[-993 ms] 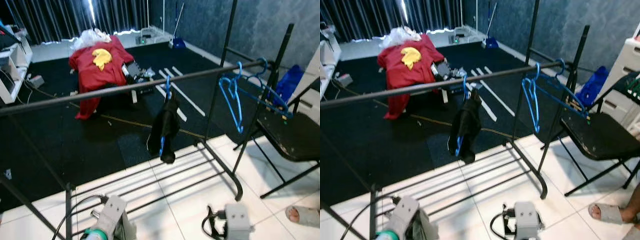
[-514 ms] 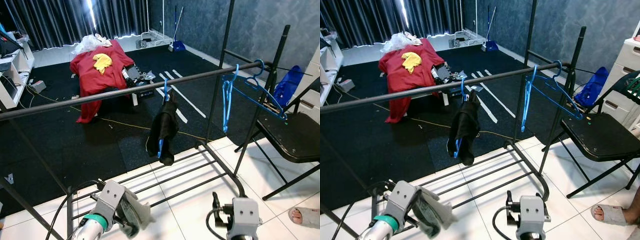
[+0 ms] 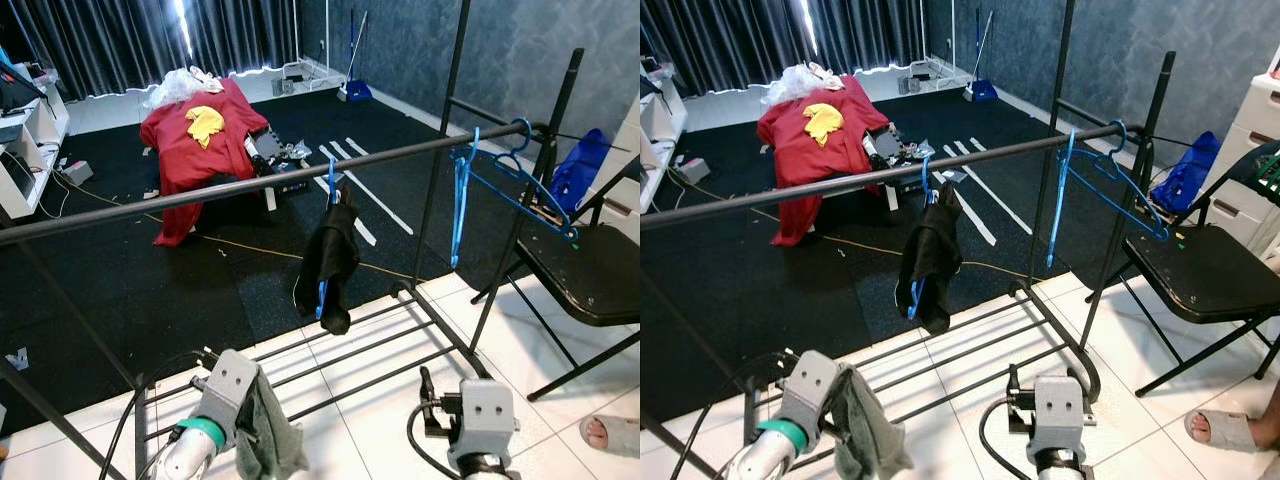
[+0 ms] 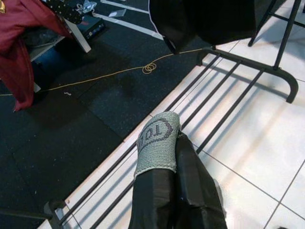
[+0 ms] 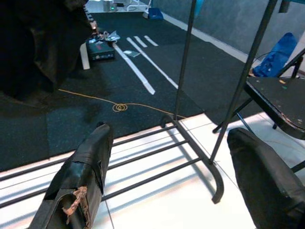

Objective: Hang hanger

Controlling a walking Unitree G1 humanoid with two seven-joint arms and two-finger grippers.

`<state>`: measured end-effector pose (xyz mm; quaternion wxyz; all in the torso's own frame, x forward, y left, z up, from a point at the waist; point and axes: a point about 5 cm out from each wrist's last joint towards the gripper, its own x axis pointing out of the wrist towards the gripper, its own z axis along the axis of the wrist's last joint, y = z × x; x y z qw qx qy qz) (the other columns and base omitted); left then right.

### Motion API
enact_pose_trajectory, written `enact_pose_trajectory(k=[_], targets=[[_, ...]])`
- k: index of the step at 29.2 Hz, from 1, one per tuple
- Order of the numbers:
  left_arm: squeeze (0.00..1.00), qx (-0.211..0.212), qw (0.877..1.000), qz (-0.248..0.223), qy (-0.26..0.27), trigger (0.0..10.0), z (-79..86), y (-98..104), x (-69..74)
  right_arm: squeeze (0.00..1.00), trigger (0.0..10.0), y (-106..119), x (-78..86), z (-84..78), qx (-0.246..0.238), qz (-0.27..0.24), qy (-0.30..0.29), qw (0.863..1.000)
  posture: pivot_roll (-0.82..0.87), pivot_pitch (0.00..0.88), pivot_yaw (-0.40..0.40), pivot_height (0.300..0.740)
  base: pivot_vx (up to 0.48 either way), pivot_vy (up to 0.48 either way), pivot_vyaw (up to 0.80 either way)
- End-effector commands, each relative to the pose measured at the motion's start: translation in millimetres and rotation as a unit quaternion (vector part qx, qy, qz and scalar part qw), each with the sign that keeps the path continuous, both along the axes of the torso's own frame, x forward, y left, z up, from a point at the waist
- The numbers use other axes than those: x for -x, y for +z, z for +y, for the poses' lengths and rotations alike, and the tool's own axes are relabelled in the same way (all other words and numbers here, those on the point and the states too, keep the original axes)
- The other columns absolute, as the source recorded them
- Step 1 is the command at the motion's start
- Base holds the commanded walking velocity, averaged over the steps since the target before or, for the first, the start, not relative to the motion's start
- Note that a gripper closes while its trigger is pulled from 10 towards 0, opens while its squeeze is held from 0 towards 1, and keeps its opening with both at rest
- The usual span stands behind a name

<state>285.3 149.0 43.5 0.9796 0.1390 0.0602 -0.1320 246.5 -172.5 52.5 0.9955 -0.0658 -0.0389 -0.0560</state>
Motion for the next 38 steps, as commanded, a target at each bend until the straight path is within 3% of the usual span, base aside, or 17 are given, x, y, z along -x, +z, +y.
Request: enact_pose_trajectory(k=[1, 29, 38], targets=[[0.0, -0.003, 1.0, 0.012, 0.009, 10.0, 5.0, -5, 3.7, 0.0, 10.0, -1, 0.9, 1.5, -0.004, 0.006, 0.001, 1.0, -0.32, 0.037, 0.12, 0.74, 0.0, 0.0, 0.0], [0.0, -0.014, 0.998, 0.058, -0.006, 10.0, -0.4, -15, 6.9, 0.0, 10.0, -3, 1.8, 3.8, -0.001, 0.023, 0.011, 1.0, -0.33, 0.034, 0.121, 0.74, 0.0, 0.0, 0.0], [0.0, -0.015, 0.998, 0.054, 0.002, 10.0, -0.3, -13, 6.1, 0.0, 10.0, -3, 2.2, 4.9, -0.001, 0.024, 0.015, 1.0, -0.32, 0.041, 0.12, 0.74, 0.0, 0.0, 0.0]])
